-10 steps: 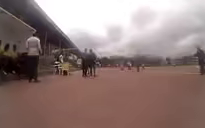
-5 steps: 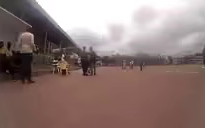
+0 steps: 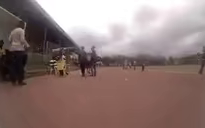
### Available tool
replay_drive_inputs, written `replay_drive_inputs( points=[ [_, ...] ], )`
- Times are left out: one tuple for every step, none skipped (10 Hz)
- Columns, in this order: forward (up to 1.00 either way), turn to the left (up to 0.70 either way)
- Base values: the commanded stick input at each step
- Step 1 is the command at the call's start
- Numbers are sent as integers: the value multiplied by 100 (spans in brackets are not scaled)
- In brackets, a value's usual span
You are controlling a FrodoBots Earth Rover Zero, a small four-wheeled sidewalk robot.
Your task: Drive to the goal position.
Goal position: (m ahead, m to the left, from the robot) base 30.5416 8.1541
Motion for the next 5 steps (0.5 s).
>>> replay_drive_inputs(
  points=[
    [100,0],
    [100,0],
    [100,0],
    [100,0],
    [100,0]
  ],
)
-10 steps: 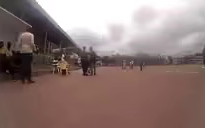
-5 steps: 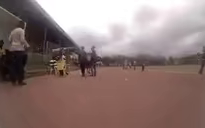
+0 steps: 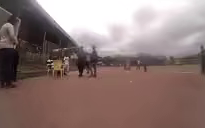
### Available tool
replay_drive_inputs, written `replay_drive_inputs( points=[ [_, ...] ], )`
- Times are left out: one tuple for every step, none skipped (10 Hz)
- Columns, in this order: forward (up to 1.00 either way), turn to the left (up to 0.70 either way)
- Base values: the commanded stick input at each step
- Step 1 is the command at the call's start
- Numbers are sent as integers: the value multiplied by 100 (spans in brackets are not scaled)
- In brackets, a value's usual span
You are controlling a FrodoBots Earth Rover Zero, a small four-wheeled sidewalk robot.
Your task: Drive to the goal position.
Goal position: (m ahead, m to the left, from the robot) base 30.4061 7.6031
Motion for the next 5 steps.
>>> replay_drive_inputs(
  points=[
    [100,0],
    [100,0],
    [100,0],
    [100,0],
    [100,0]
  ],
)
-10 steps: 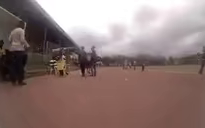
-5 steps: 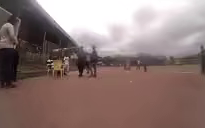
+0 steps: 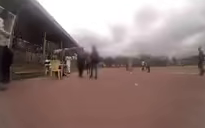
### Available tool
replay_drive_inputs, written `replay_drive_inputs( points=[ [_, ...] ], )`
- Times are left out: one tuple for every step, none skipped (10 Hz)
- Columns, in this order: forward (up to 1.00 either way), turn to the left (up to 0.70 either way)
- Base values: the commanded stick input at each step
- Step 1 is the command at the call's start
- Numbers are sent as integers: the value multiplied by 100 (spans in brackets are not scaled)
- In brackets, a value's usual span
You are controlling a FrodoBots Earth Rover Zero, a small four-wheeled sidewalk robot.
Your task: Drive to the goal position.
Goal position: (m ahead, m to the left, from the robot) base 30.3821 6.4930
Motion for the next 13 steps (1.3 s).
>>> replay_drive_inputs(
  points=[
    [100,0],
    [100,0],
    [100,0],
    [100,0],
    [100,0],
    [100,0],
    [100,0],
    [100,0],
    [100,0],
    [100,0],
    [100,0],
    [100,0],
    [100,0]
  ],
)
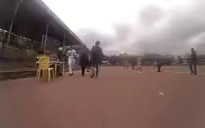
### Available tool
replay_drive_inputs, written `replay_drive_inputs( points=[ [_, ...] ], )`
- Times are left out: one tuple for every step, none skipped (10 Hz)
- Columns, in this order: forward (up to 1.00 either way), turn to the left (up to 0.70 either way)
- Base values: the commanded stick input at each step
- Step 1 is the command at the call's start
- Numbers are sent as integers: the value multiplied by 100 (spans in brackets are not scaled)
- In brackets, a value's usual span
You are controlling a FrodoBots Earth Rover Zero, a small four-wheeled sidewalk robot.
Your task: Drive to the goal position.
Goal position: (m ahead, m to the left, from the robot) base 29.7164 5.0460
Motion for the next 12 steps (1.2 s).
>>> replay_drive_inputs(
  points=[
    [100,0],
    [100,0],
    [100,0],
    [100,-27],
    [100,-27],
    [100,-14],
    [100,0],
    [100,0],
    [100,0],
    [100,0],
    [100,-16],
    [100,-27]
  ],
)
